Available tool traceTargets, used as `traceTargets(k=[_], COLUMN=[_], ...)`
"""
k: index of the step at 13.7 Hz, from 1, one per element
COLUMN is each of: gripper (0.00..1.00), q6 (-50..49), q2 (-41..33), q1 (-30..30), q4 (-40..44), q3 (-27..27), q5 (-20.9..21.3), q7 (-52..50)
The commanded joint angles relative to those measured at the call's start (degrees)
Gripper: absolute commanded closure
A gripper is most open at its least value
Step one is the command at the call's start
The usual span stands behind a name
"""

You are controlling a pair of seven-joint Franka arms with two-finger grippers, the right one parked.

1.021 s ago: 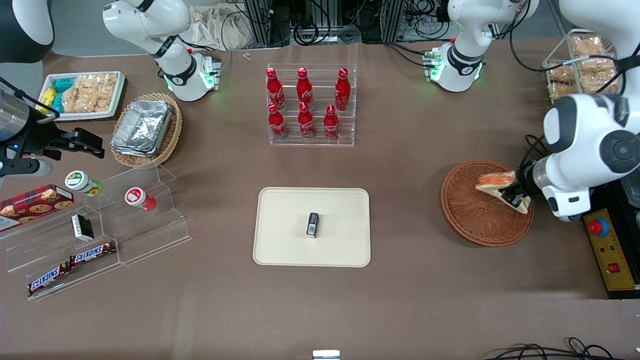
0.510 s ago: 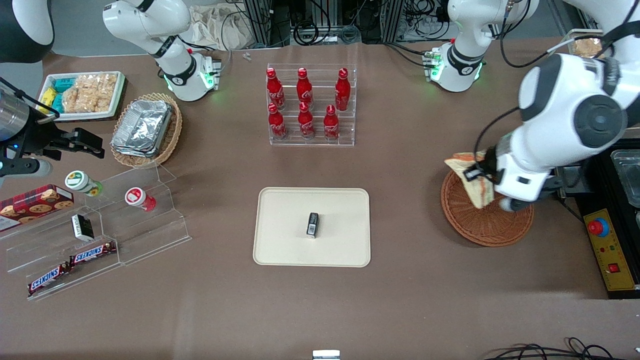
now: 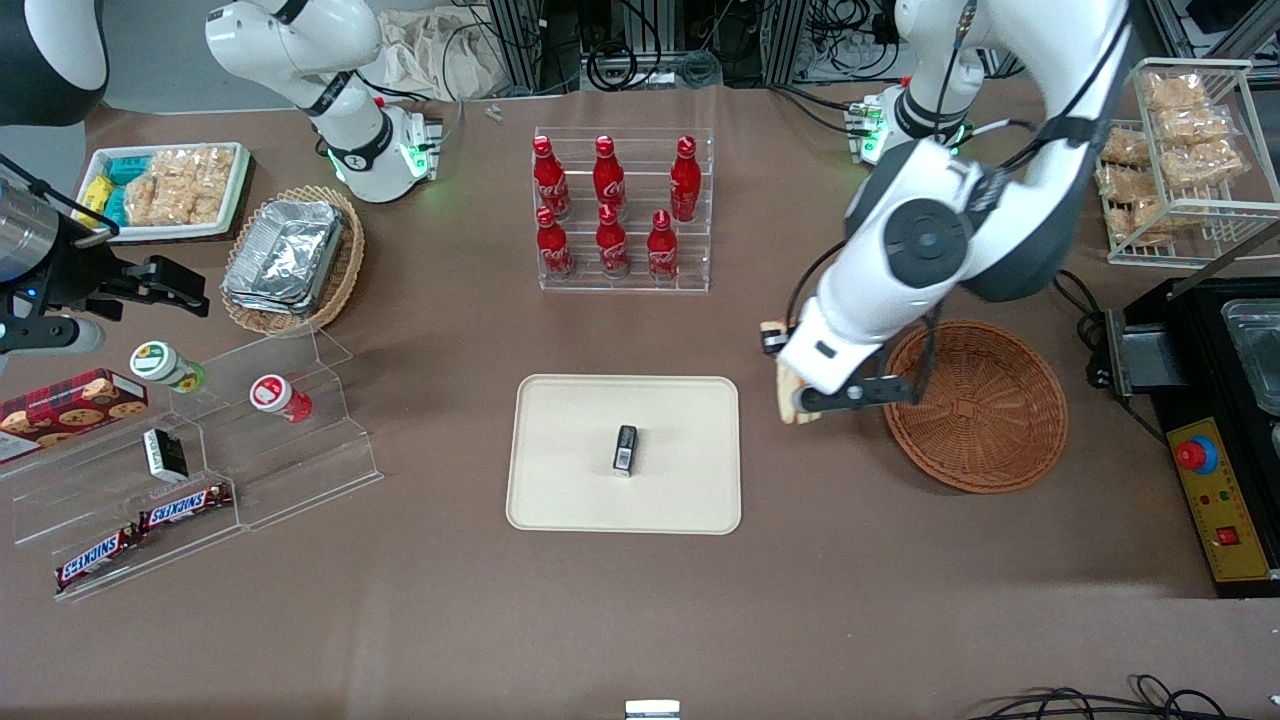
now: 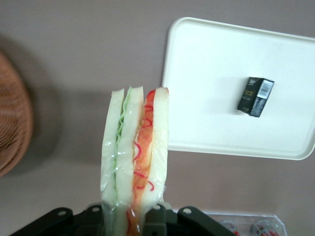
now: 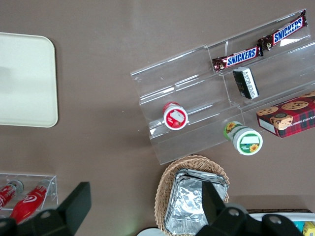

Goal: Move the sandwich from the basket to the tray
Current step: 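Carry the sandwich over the white tray beside the black object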

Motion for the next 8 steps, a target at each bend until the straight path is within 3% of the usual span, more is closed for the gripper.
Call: traceTargets(k=[1, 6, 8], gripper=[1.00, 1.00, 1.00], q6=[7.25, 19.13, 22.47], q2=[6.85, 17.49, 21.09], q1=[-3.57, -6.30, -6.57], q4=[1.55, 1.82, 2.25], q3=[0.22, 0.31, 0.57], q5=[5.83, 14.89, 15.97], q7=[1.06, -0.08, -1.05])
